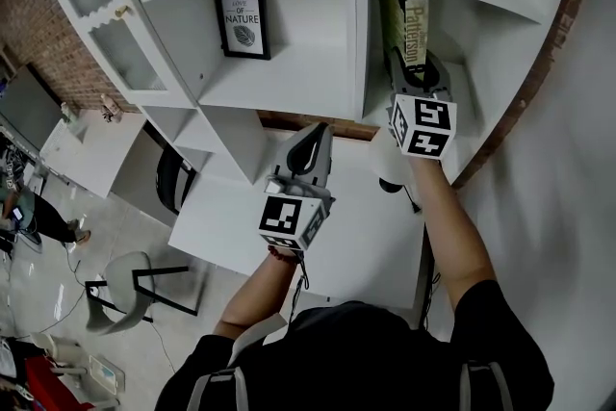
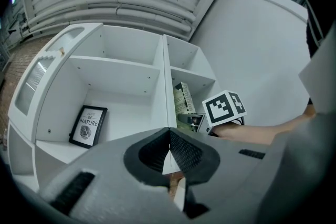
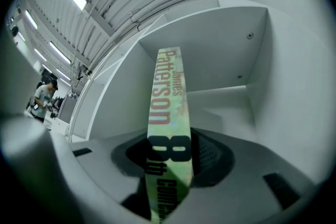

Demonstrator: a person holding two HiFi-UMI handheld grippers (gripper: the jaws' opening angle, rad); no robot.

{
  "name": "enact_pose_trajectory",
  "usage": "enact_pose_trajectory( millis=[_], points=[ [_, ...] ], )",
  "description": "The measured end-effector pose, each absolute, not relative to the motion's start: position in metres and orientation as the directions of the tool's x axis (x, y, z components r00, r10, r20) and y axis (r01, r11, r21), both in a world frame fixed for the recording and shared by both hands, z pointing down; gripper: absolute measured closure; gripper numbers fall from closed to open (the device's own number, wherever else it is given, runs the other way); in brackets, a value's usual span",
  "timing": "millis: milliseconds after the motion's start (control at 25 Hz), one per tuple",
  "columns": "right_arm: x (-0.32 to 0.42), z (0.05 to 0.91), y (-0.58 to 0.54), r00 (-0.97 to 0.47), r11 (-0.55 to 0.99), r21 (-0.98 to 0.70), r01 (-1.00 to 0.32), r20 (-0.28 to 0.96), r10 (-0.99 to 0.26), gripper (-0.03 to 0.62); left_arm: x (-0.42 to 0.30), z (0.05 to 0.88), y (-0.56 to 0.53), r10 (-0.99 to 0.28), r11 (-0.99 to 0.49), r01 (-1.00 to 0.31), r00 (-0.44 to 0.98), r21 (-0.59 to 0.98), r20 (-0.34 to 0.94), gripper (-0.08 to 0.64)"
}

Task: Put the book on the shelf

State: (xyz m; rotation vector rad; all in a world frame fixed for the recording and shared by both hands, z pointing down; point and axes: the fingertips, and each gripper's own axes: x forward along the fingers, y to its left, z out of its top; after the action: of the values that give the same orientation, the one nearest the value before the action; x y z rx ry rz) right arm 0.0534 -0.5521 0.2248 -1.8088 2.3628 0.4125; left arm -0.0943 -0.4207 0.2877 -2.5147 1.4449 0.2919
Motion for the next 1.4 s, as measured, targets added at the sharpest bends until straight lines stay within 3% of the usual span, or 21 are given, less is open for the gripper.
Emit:
enact_pose_trajectory(
  millis=[160, 320, 680, 1400],
  points=[
    [0.047, 0.223, -0.549, -0.317, 0.305, 0.085, -0.948, -0.290, -0.903, 0.425, -0.098, 0.292, -0.419, -0.837, -0.481, -0.873, 0.484, -0.077, -0.257, 0.541],
    [0.036, 0.221, -0.540, -0.402, 0.405, 0.056, -0.912, -0.308, -0.863, 0.366, -0.096, 0.295, -0.418, -0.830, -0.483, -0.871, 0.488, -0.089, -0.269, 0.541],
    [0.025, 0.215, -0.514, -0.516, 0.548, 0.014, -0.837, -0.354, -0.780, 0.360, -0.086, 0.297, -0.412, -0.824, -0.495, -0.864, 0.500, -0.091, -0.266, 0.541],
    [0.060, 0.217, -0.479, -0.503, 0.545, -0.006, -0.838, -0.378, -0.777, 0.381, -0.087, 0.307, -0.398, -0.851, -0.476, -0.878, 0.473, -0.048, -0.229, 0.541]
  ],
)
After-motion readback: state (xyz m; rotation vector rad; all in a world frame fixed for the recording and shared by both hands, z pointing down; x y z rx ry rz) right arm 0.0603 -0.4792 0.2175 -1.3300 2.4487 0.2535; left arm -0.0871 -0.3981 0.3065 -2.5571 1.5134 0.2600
